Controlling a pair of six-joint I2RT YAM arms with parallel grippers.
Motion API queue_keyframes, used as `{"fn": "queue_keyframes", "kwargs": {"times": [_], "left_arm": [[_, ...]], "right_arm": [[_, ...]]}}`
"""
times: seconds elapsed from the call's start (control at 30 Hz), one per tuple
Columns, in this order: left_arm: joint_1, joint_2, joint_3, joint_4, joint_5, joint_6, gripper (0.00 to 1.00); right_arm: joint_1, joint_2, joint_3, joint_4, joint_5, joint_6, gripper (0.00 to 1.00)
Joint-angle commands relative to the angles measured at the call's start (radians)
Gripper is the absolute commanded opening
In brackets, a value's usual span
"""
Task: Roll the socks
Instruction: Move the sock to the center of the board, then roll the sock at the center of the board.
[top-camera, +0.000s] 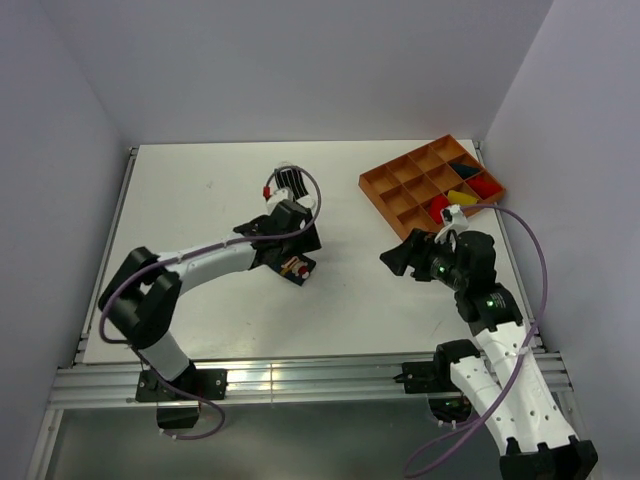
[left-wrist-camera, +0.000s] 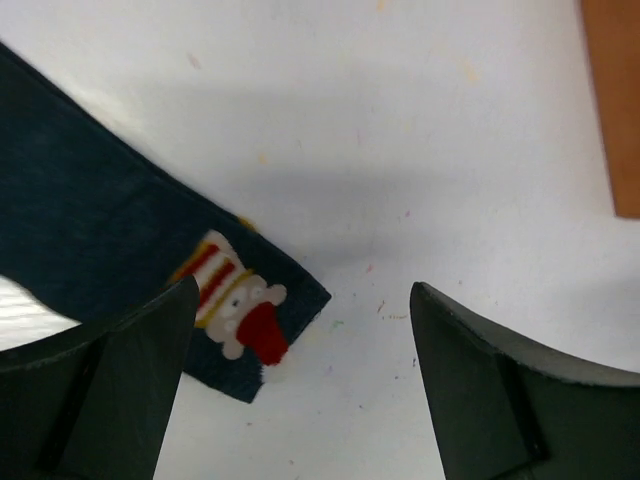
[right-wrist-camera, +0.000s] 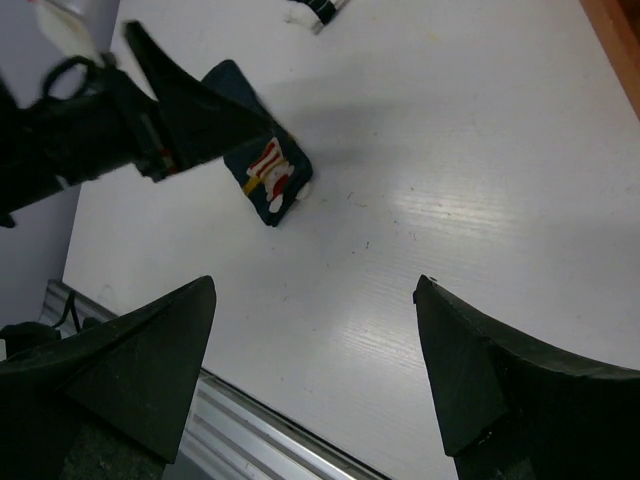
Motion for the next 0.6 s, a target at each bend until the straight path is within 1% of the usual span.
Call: {"fn": "queue_keyframes", "kwargs": {"times": [0.0, 0.03, 0.13, 0.17, 0.23, 0.37, 0.43, 0.5, 0.57], "left_arm": [[-0.046, -0.147, -0.022, -0.026, -0.210, 0.136, 0.91], [-0.063, -0.159, -0.036, -0.003, -0.239, 0.205, 0.88], [-0.113, -0.182, -0.067, 0.025, -0.272, 0.298, 0.85], [-0.124, -0.184, -0.073, 0.031, -0.299, 0.317, 0.85], [-0.146, -0.178, -0.085, 0.046, -0.310, 0.374, 0.84], [-0.173, -0.118, -0.090, 0.071, -0.325, 0.443, 0.81], [-0.201, -0.078, -0.093, 0.092, -0.338, 0.489, 0.76], [-0.228, -0.052, -0.090, 0.111, -0.373, 0.515, 0.74], [-0.242, -0.023, -0.090, 0.124, -0.379, 0.546, 0.71]], "right_arm": [[0.022, 0.050, -0.013, 0.106, -0.041, 0.041, 0.87], [0.027, 0.064, -0.015, 0.124, -0.039, 0.045, 0.86], [0.045, 0.123, -0.015, 0.158, -0.036, 0.064, 0.85], [0.051, 0.145, -0.016, 0.167, -0.032, 0.077, 0.85], [0.068, 0.169, -0.023, 0.192, -0.021, 0.087, 0.85], [0.094, 0.247, -0.027, 0.226, -0.031, 0.108, 0.84], [0.102, 0.274, -0.030, 0.242, -0.036, 0.117, 0.83], [0.111, 0.285, -0.032, 0.250, -0.036, 0.117, 0.83], [0.114, 0.294, -0.035, 0.255, -0.025, 0.117, 0.83]]}}
